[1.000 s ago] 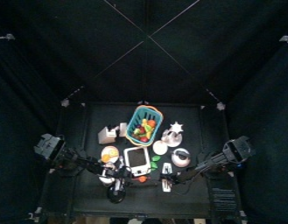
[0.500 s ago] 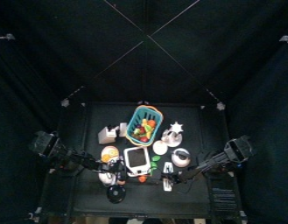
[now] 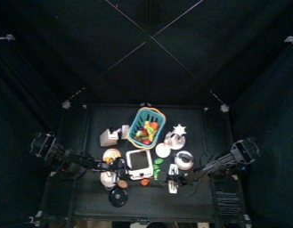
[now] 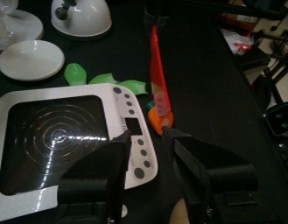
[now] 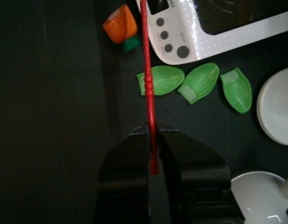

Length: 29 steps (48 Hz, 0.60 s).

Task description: Cut carrot

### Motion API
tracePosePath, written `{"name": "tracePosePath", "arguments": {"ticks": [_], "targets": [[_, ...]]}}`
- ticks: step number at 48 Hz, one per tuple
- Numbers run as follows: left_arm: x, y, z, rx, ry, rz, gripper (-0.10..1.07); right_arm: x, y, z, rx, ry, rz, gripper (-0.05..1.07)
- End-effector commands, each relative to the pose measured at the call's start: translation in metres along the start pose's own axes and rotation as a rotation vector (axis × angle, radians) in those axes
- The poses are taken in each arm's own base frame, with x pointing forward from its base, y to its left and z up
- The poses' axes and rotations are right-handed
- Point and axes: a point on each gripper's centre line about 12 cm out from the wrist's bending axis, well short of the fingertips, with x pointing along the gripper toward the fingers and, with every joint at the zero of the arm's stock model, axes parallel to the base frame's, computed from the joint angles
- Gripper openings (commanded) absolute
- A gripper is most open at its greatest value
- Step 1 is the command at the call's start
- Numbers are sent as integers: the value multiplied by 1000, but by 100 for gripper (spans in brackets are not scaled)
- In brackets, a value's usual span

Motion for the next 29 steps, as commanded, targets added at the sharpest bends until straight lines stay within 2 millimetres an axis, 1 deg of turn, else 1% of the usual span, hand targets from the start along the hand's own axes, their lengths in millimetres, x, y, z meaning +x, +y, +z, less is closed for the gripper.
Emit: {"name": "tracePosePath", "arguments": {"ticks": [1, 22, 29], "targets": [[0, 2, 9, -3, -35, 6, 75, -12, 1, 7, 12, -39, 22, 42], [0, 6, 9, -5, -27, 15, 75, -11, 0, 8, 19, -39, 20, 42], [-1, 7, 6, -4, -18, 17, 75, -10, -1, 7, 18, -34, 15, 42]]}}
